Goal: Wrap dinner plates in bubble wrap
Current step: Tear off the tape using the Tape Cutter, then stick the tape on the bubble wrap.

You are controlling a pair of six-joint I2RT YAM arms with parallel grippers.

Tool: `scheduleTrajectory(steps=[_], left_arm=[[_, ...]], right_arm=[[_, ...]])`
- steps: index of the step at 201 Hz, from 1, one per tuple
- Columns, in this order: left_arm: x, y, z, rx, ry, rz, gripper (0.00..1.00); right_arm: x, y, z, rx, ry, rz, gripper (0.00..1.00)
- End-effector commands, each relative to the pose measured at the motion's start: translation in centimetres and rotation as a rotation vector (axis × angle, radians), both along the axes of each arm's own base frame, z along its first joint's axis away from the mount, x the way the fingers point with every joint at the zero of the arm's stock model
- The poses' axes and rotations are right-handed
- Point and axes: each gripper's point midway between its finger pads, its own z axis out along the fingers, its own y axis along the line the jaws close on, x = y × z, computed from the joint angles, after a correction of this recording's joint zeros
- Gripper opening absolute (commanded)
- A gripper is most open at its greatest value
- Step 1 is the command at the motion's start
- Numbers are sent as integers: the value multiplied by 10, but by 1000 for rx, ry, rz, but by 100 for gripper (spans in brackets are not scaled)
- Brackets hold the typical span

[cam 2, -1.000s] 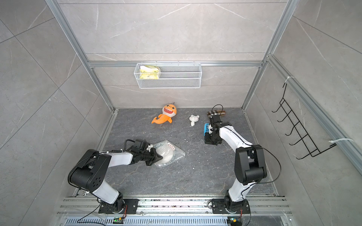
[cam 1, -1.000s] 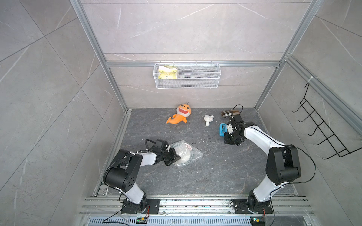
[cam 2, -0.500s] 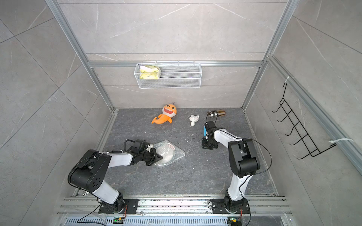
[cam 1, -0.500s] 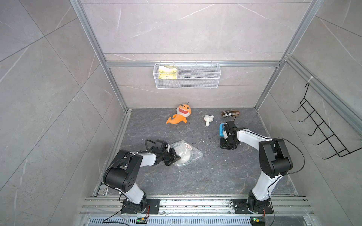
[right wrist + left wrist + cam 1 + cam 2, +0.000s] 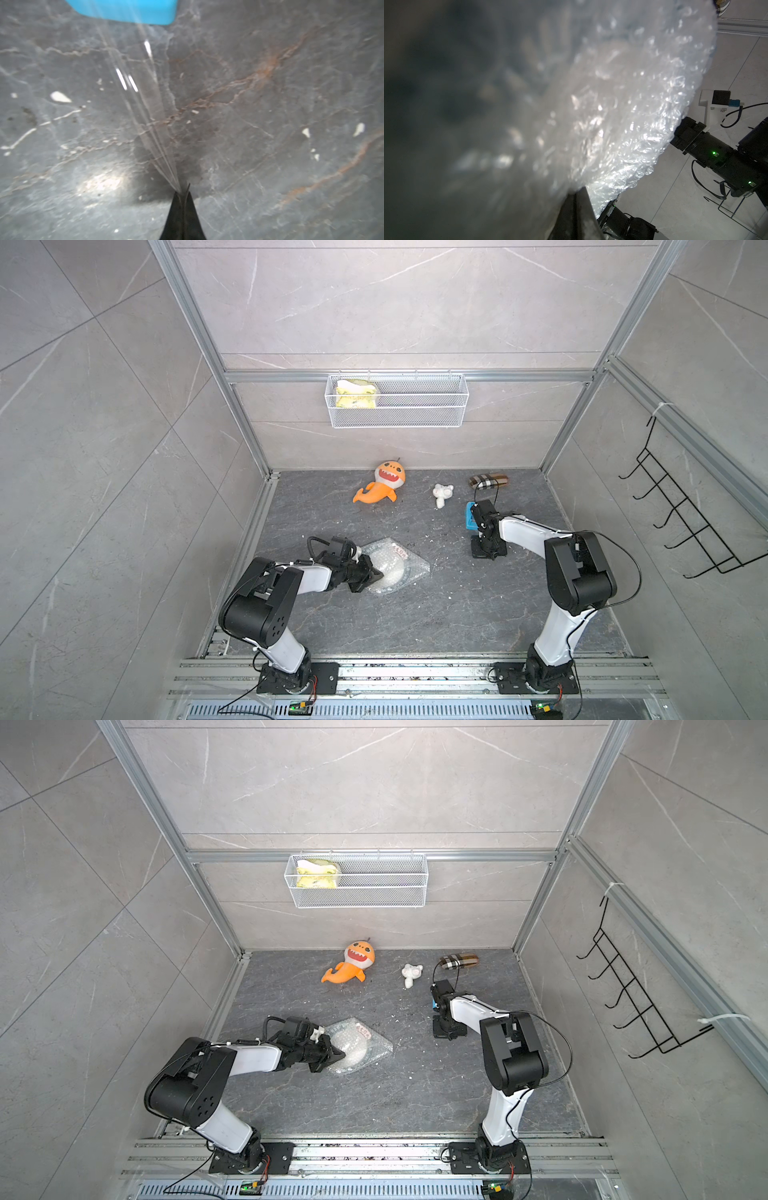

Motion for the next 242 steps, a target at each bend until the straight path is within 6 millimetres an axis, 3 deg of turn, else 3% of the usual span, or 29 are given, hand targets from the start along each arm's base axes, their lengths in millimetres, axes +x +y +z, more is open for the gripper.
scheduleTrajectory(steps=[1, 37, 65, 147, 170, 195, 242], left_arm=[[-49, 44, -66, 240, 234, 65, 5], [-50, 44, -67, 236, 237, 62, 5], [-49, 45, -66, 233, 232, 65, 5], [-48, 44, -64, 233, 210, 51, 5], [-47, 45, -63, 235, 204, 51, 5], [-48, 45, -64, 239, 204, 51, 5], [-52, 46, -65, 244, 206, 49, 5]], right_arm=[[-65, -24, -19, -121, 252, -5, 0], [-57, -6, -15, -48, 219, 2, 0], [-62, 4, -8, 6, 207, 12, 0], [-49, 64, 106, 344, -8, 155, 0], [-50, 99, 127, 441, -46, 232, 0], [-51, 153, 142, 547, -80, 324, 0], [-57, 264, 134, 649, -48, 500, 0]])
